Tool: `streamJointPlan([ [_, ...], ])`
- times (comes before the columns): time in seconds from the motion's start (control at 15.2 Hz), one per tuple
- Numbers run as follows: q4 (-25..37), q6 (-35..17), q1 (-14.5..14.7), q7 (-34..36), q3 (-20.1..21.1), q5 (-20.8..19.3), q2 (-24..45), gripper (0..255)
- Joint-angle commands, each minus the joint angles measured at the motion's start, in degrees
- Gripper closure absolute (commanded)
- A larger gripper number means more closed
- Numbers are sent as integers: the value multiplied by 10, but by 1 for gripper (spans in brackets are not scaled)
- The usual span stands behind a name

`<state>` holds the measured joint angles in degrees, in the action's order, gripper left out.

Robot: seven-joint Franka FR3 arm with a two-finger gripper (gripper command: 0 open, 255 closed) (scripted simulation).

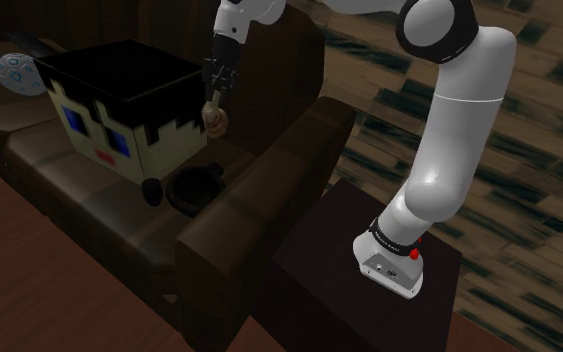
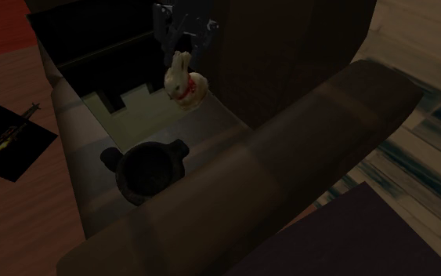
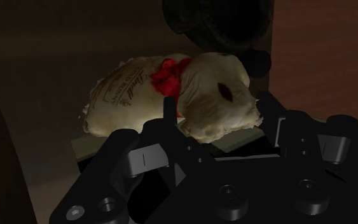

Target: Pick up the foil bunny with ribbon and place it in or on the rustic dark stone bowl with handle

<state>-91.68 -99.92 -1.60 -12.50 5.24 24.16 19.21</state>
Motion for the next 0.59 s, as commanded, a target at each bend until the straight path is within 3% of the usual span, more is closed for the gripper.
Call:
streamJointPlan([
  [0.0,8,12,-1,4,0,-1,-4,255],
  [0.2,20,25,-2,9,0,-1,-7,255],
  [0.53,-50,2,28,51,19,10,-74,255],
])
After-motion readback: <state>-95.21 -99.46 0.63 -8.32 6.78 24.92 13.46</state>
